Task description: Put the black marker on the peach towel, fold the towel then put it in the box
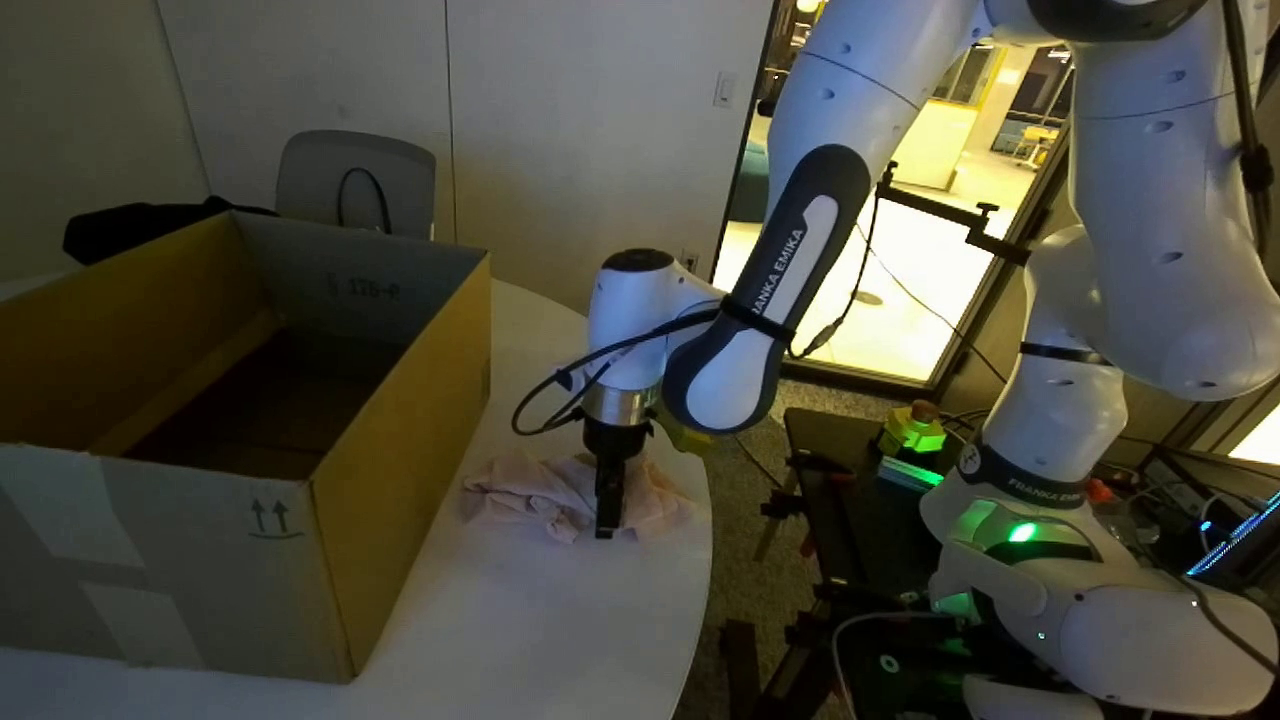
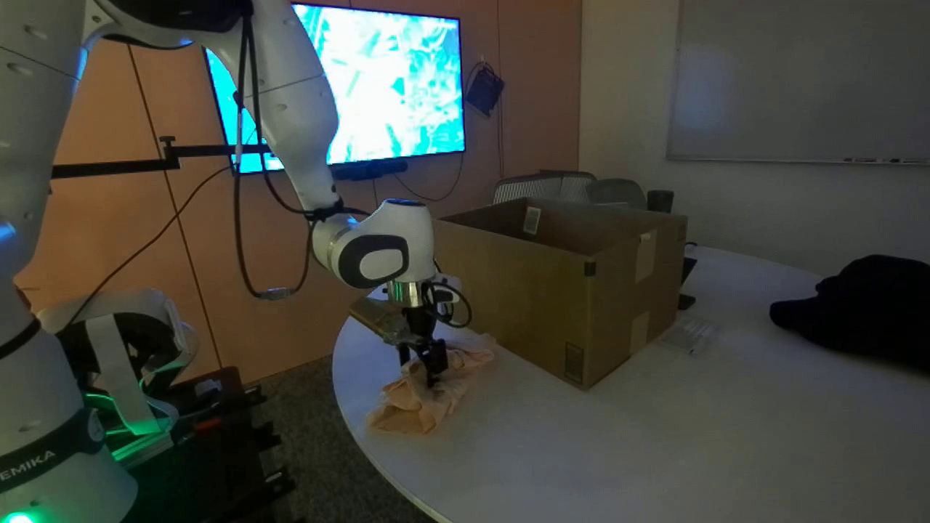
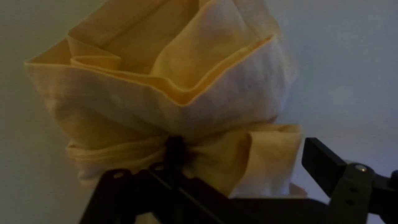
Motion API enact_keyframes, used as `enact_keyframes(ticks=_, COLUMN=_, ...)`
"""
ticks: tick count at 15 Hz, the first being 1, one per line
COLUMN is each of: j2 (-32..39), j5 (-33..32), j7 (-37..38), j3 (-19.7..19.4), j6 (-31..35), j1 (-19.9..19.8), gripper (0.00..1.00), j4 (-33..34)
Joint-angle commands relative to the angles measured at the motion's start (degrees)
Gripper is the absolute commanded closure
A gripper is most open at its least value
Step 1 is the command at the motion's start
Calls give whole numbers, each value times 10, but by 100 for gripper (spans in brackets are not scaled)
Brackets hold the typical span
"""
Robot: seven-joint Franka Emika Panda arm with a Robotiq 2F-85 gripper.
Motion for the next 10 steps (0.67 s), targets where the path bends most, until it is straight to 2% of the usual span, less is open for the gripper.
enact_keyframes(ticks=1, j2=-75, j5=-17, j7=8, j3=-8, j6=-36, j1=1, gripper=0, j4=-16)
enact_keyframes(ticks=6, j2=-81, j5=-60, j7=11, j3=-33, j6=-62, j1=9, gripper=0, j4=21)
enact_keyframes(ticks=10, j2=-50, j5=-73, j7=5, j3=-31, j6=-84, j1=4, gripper=0, j4=50)
